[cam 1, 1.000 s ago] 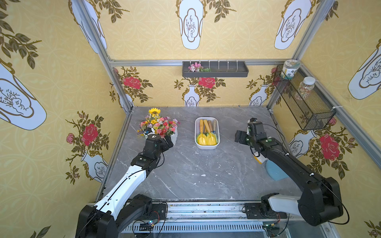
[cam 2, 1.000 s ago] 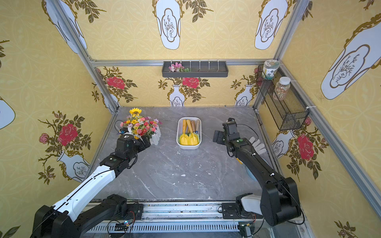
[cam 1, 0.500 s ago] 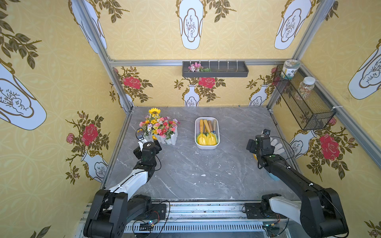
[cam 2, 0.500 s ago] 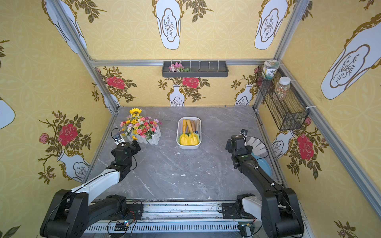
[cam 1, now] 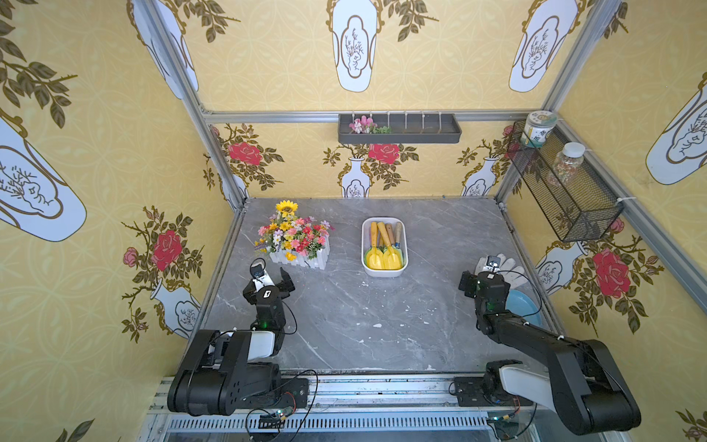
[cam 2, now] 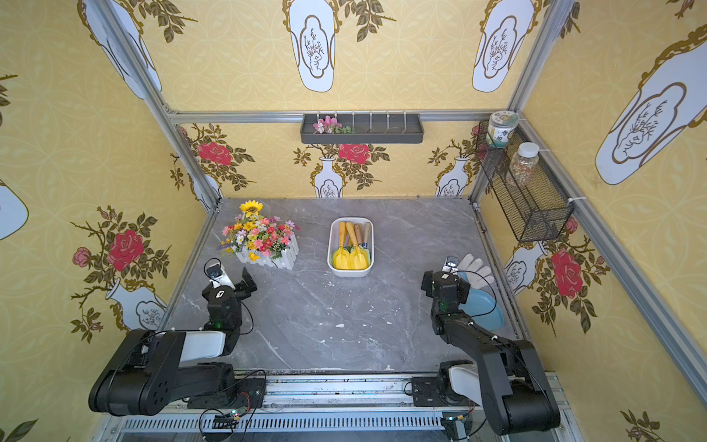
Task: Put the shovel into the storage box
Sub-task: Reset both arms
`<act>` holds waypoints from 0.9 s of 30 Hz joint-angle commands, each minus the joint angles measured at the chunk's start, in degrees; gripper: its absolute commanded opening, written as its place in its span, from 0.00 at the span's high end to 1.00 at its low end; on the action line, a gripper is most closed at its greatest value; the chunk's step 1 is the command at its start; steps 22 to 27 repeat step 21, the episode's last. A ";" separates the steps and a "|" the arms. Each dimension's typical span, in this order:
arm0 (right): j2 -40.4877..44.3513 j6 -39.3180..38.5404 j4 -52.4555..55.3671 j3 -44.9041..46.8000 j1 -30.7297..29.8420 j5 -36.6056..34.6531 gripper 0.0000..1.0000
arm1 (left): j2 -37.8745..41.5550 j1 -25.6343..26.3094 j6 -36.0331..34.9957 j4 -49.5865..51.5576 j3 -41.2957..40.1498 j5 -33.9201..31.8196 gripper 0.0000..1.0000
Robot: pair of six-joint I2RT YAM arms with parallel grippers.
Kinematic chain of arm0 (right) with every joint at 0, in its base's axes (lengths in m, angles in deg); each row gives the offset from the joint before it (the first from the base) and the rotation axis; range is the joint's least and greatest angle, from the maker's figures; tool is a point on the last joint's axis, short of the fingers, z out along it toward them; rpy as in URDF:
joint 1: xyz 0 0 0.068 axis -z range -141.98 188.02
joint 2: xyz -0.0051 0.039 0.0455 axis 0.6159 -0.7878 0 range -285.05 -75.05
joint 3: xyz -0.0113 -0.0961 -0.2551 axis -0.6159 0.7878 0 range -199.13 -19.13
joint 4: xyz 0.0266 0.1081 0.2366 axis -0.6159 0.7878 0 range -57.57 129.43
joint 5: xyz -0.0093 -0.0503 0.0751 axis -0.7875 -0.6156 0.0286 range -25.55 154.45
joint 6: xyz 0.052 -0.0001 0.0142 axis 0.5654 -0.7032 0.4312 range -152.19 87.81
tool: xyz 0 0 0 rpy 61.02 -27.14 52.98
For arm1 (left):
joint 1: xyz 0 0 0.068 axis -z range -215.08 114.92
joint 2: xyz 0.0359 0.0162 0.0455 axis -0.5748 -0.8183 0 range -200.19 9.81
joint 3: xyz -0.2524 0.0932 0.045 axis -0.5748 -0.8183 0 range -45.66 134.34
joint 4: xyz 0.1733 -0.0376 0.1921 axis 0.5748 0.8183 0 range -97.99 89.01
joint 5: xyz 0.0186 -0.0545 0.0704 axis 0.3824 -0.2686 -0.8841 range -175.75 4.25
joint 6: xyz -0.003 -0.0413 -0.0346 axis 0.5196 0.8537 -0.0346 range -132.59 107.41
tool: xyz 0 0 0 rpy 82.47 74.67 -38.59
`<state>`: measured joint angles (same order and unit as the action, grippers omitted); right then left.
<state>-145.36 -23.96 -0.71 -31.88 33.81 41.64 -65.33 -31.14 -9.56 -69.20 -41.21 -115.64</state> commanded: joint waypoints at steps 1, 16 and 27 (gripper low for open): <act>-6.31 -3.81 -19.24 1.65 0.33 2.64 0.03 | -4.75 -1.53 -1.19 -14.09 -0.97 4.83 0.00; -12.69 -6.04 -20.00 -0.49 -0.63 7.29 0.03 | -2.44 -1.57 -0.10 -9.64 -0.51 3.93 0.00; -12.14 -6.29 -20.79 0.19 -0.76 7.04 0.03 | -2.39 -1.57 -0.10 -9.71 -0.56 3.96 0.00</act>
